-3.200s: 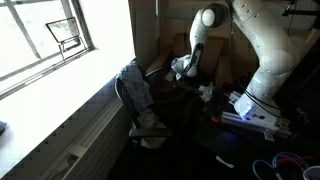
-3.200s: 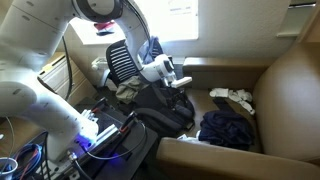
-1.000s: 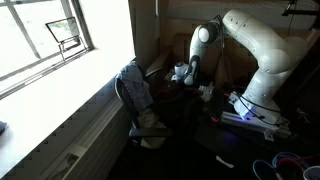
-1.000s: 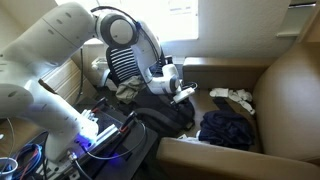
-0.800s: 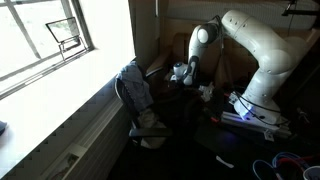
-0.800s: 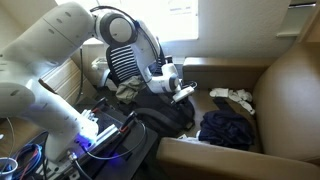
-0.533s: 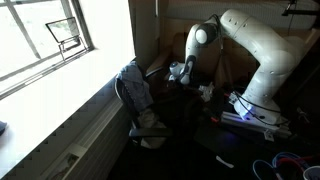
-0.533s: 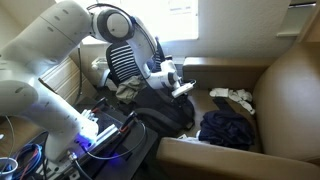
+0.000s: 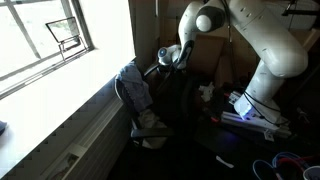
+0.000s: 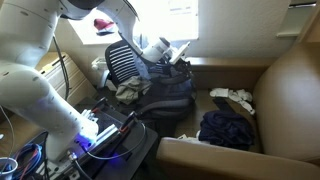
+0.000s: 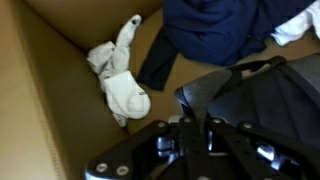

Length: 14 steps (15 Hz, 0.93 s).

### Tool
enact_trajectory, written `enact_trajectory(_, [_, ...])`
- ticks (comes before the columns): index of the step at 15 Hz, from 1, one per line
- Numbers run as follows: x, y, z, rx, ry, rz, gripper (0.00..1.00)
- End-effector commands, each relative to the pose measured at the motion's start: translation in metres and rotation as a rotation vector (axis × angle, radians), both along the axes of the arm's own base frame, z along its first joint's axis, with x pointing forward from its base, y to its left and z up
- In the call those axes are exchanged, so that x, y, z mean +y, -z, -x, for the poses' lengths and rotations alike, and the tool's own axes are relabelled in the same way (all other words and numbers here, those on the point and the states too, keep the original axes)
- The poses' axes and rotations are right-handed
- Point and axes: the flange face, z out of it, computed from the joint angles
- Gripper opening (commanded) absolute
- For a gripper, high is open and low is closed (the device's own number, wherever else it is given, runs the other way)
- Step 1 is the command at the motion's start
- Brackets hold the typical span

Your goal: Put the bag on the sofa.

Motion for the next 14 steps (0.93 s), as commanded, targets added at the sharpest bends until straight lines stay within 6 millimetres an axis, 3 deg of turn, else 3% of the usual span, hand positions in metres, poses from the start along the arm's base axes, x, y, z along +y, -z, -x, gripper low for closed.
enact_trajectory(1, [0.015,-0.087,-0.007,-0.17,-0.034,0.106,0.02])
enact_trajectory(6, [0.047,-0.202,-0.019,-0.506,0.014,0.131,0.02])
enact_trajectory(14, [0.098,-0.386,-0.005,-0.9,0.294,0.053,0.02])
